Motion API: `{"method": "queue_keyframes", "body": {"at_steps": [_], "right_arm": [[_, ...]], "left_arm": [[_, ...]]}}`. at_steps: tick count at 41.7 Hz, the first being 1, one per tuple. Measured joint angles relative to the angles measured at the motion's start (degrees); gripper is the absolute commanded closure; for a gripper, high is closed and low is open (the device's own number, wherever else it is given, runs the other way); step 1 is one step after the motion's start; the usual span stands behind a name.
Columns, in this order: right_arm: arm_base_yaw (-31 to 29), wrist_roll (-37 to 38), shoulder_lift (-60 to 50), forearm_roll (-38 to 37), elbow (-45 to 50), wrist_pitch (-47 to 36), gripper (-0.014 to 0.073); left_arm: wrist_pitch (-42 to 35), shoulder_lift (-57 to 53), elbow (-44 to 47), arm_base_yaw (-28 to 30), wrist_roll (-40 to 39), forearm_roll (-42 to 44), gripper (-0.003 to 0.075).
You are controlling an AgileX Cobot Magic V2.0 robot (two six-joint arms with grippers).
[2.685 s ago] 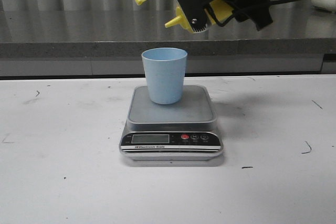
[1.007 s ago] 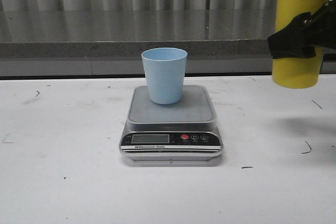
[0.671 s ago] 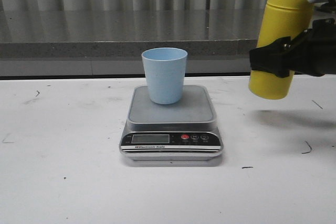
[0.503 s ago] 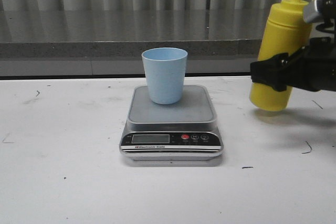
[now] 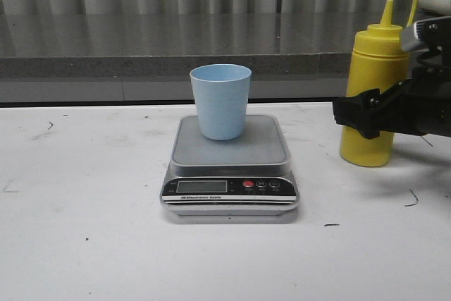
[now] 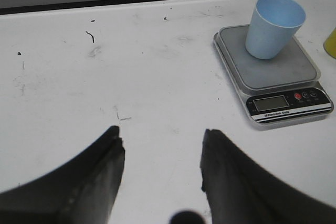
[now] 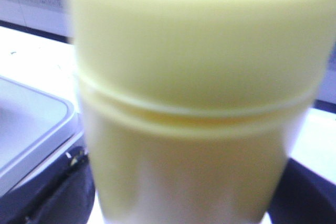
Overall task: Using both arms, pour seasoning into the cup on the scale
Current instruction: 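Lower the bottle onto the table beside the scale, then open the right gripper and withdraw it from the bottle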
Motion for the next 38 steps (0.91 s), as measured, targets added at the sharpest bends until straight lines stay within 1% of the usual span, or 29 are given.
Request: {"method": "queue_keyframes", "body": {"at_steps": [6, 11, 19, 22, 25, 27, 30, 32, 33, 35, 37, 38], "right_arm": [[0.0, 0.0, -0.7, 0.2, 1.1, -0.2, -0.0052], [0.0, -0.1, -3.4, 1.9, 4.4, -0.2, -0.0052], [0.0, -0.1, -11.1, 3.9, 11.1, 0.0, -0.0052], [0.0, 0.5, -15.2, 3.9, 13.1, 2.9, -0.0052], [0.7, 3.1, -20.4, 3.9, 14.4, 9.5, -0.0051], [1.7, 6.3, -25.1, 3.9, 14.7, 16.4, -0.0051], [3.4, 10.1, -31.3, 3.6, 14.4, 28.4, -0.0051], [5.1, 12.6, -35.6, 2.4, 13.7, 39.1, -0.005], [5.9, 13.7, -37.3, 1.8, 13.3, 41.8, -0.005], [8.2, 16.0, -41.4, 0.6, 12.1, 52.5, -0.005], [10.8, 17.4, -44.6, 0.0, 10.9, 60.4, -0.005], [12.0, 18.2, -46.6, -0.1, 9.9, 65.7, -0.005]], "left_arm": [[0.0, 0.0, 0.0, 0.0, 0.0, 0.0, 0.0388], [0.0, 0.0, 0.0, 0.0, 0.0, 0.0, 0.0388], [0.0, 0.0, 0.0, 0.0, 0.0, 0.0, 0.0388], [0.0, 0.0, 0.0, 0.0, 0.0, 0.0, 0.0388], [0.0, 0.0, 0.0, 0.0, 0.0, 0.0, 0.0388], [0.0, 0.0, 0.0, 0.0, 0.0, 0.0, 0.0388], [0.0, 0.0, 0.0, 0.0, 0.0, 0.0, 0.0388], [0.0, 0.0, 0.0, 0.0, 0.0, 0.0, 0.0388], [0.0, 0.0, 0.0, 0.0, 0.0, 0.0, 0.0388], [0.0, 0.0, 0.0, 0.0, 0.0, 0.0, 0.0388], [0.0, 0.0, 0.0, 0.0, 0.0, 0.0, 0.0388], [0.0, 0.0, 0.0, 0.0, 0.0, 0.0, 0.0388]]}}
